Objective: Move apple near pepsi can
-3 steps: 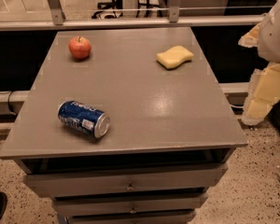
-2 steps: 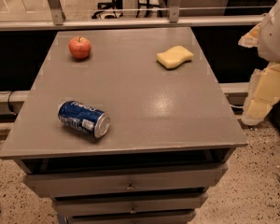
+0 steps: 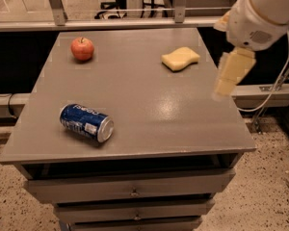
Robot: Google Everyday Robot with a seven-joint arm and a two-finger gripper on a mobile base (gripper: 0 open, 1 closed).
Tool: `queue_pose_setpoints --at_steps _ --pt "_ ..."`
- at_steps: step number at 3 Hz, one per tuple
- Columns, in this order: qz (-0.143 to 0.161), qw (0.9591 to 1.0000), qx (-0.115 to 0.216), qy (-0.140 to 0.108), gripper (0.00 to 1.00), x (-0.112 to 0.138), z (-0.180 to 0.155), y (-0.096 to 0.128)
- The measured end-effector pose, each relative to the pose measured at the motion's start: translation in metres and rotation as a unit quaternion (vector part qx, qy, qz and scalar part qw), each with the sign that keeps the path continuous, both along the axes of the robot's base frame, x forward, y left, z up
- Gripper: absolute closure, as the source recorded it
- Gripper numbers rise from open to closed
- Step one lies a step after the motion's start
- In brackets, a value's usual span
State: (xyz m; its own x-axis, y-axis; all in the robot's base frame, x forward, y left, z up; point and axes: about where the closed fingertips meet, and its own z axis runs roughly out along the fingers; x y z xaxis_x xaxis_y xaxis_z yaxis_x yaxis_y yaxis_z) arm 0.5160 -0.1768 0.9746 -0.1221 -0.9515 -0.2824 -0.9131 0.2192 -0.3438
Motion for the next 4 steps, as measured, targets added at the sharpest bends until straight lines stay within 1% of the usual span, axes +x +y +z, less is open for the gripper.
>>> queue_pose_setpoints --at_steps 1,2,3,4 --pt "0.037 0.9968 0.066 -0.027 0.00 0.079 -0.014 0.055" --pt "0.057 0.9901 0.121 -0.044 0.00 0.122 -0.024 0.098" --pt "0.054 0.9896 0.125 -0.045 0.00 0.125 -0.025 0.101" --pt "0.033 0.9841 0.168 -0.047 0.00 0.159 -0.036 0.124"
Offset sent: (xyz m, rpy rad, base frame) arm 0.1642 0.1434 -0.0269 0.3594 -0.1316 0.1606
